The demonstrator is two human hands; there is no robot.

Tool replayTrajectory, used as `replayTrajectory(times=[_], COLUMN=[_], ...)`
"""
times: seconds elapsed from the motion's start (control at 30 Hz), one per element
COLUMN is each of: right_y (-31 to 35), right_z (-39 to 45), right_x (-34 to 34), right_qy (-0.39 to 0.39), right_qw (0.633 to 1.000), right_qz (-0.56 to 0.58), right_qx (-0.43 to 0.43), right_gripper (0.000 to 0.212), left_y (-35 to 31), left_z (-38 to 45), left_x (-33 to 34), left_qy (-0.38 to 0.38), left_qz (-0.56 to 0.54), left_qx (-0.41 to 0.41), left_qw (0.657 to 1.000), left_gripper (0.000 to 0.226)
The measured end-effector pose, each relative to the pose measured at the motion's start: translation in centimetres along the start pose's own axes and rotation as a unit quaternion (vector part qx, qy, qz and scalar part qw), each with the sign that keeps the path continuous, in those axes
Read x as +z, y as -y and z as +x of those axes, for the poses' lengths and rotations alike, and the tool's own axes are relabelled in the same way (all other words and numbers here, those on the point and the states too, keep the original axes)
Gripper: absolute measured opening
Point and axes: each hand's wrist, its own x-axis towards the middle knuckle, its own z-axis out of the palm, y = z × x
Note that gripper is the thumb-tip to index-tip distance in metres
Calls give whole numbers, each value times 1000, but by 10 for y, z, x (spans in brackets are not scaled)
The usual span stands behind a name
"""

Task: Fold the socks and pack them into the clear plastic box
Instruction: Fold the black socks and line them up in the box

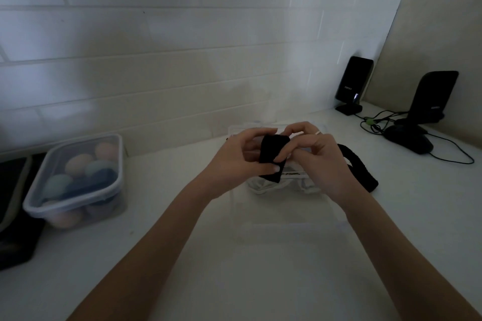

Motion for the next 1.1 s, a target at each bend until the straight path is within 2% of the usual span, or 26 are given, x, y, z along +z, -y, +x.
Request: replayTrajectory(times=[0.1,0.17,0.27,0.33,0.43,0.6,0.7,0.93,1.1], right_y=[0,1,6,9,11,12,10,10,8], right_z=[1,0,0,0,-1,-4,-5,-5,-5], right_x=[-6,-10,-7,-2,0,-2,-5,-6,-7], right_qy=[-28,-25,31,72,112,98,115,117,105], right_qw=[997,984,966,955,951,956,951,952,962], right_qz=[70,141,130,111,123,182,209,231,204], right_qx=[32,102,221,265,261,209,195,163,150], right_gripper=[20,19,24,35,43,28,28,22,12], left_y=[2,3,3,3,3,4,0,-3,-8], left_z=[2,3,4,4,4,2,0,-4,-5], left_x=[1,0,2,3,3,2,0,1,0], left_qy=[-46,-65,-100,-111,-116,-85,-54,-46,-45], left_qz=[-6,-2,21,34,58,67,71,-17,-105], left_qx=[18,38,76,104,141,132,116,58,22], left_qw=[999,997,992,988,982,985,989,997,993], left_gripper=[68,63,48,42,36,34,29,52,19])
